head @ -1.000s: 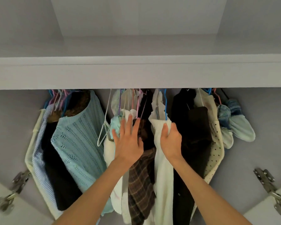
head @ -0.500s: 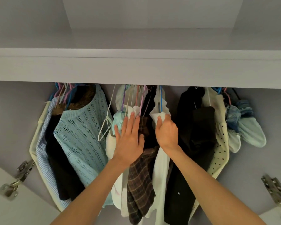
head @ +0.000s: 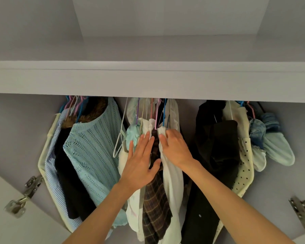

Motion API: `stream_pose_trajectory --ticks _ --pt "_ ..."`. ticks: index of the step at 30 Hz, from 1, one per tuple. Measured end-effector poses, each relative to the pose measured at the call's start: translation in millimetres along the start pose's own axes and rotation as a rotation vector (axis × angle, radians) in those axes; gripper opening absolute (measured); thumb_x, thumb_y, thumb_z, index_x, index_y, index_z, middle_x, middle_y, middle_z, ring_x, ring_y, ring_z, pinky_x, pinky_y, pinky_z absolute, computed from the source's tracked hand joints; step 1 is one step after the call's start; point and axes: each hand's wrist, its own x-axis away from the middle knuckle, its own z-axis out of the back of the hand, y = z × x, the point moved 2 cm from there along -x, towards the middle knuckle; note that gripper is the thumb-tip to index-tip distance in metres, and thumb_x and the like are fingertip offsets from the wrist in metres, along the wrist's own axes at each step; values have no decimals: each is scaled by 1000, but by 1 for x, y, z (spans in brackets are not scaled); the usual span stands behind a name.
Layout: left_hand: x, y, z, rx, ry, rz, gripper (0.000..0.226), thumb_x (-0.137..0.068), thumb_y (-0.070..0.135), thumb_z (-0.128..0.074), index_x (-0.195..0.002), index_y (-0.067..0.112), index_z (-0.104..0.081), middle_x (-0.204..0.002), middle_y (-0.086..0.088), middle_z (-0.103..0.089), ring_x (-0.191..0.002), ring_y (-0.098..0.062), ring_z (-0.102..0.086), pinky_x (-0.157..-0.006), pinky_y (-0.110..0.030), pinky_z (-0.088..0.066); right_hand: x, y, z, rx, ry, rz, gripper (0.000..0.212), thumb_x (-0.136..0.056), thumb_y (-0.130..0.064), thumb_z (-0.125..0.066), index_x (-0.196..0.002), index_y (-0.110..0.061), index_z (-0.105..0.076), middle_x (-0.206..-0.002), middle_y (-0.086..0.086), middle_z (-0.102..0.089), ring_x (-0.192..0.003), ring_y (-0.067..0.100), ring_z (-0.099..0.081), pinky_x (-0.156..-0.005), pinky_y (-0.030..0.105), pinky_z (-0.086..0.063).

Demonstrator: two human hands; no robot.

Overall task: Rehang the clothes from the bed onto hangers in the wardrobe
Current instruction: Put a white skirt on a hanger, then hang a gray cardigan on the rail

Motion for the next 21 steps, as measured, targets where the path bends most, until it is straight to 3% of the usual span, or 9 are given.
stream_pose_trajectory --ticks 5,9,12,16,19,21 --pt "11 2 16 -130 -16 -6 68 -92 61 -15 -147 22 -16 -157 1 -5 -144 -15 5 -116 -45 3 12 0 20 171 61 183 52 -97 -33 -42 -140 -5 -33 -138 13 -43 -130 27 -37 -106 37 -33" --pt "42 1 46 -268 80 183 59 -95 48 -24 -145 17 -28 -154 -6 -20 -143 -25 -8 -113 -48 -1 21 -21 20 322 97 418 58 -92 -39 -38 -137 -3 -40 -135 17 -49 -129 34 -42 -107 53 -31" --pt "84 0 67 -364 106 373 58 -93 44 -23 -146 21 -21 -154 -8 -19 -142 -28 -7 -111 -48 -1 38 -46 0 318 7 555 63 -90 -44 -28 -135 -4 -44 -134 18 -51 -128 34 -44 -106 56 -30" --pt "173 6 81 -415 131 623 55 -93 42 -27 -144 21 -26 -151 -12 -27 -140 -32 -16 -109 -55 -18 84 -84 -45 262 -181 769 66 -90 -47 -23 -138 -6 -42 -138 16 -48 -130 32 -43 -106 54 -31" --pt "256 16 83 -482 114 839 54 -96 45 -20 -142 19 -30 -147 -14 -34 -137 -34 -23 -105 -55 -24 137 -113 -85 254 -379 970 68 -90 -50 -18 -144 -10 -30 -148 13 -35 -138 28 -30 -112 48 -18" --pt "312 29 84 -494 111 1000 54 -93 44 -26 -140 18 -34 -144 -16 -38 -134 -37 -30 -101 -57 -29 176 -130 -110 275 -480 1082 68 -89 -51 -20 -141 -10 -37 -143 13 -43 -133 28 -39 -110 48 -25"
